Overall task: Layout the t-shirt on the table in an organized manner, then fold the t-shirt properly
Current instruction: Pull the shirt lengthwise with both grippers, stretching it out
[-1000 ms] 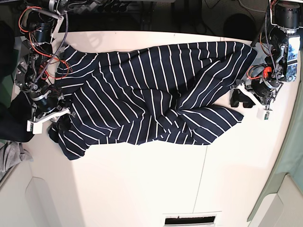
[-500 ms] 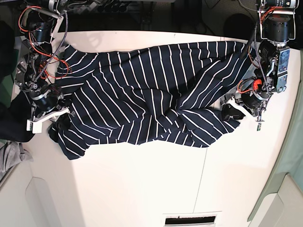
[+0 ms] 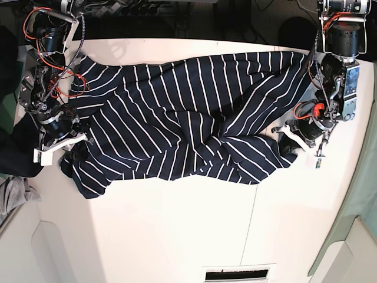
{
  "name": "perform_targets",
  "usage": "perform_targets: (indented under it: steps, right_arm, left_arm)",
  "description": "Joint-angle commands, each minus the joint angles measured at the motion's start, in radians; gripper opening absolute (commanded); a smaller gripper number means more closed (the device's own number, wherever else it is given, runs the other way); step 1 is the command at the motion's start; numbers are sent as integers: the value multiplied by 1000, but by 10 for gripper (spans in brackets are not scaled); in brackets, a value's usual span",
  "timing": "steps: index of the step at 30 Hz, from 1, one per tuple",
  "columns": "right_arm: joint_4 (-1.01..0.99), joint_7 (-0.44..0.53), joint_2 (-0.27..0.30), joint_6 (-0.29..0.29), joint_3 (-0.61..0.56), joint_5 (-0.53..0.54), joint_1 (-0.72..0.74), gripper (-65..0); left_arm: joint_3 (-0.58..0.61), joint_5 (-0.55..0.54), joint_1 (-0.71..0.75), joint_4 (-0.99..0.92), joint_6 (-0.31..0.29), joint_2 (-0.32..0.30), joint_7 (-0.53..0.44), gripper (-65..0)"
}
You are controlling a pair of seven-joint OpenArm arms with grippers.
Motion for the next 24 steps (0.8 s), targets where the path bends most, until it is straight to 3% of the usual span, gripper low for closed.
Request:
perform_targets:
  steps: [1,6,11,19,24]
  right_arm:
    - [19,23,14,14,2,13,21,-650]
    - [20,24,58,14,2,10,22,-650]
    - [26,23,109,15,2,36,24,-650]
    - [95,6,150,19,17,37,17,-650]
    - [213,-91,150,19,55,89,5,-650]
  left_arm:
    - [-7,-16,-50,19,-6,-37,-14,-650]
    - [-7,-15,-166,15,25,-113,46,-650]
    - [-7,-3,-247,10,25,-173,39,-650]
    - [5,52,-327,9,25,-213,3,-650]
    - [68,87,-398,9,24,-234,-4,-650]
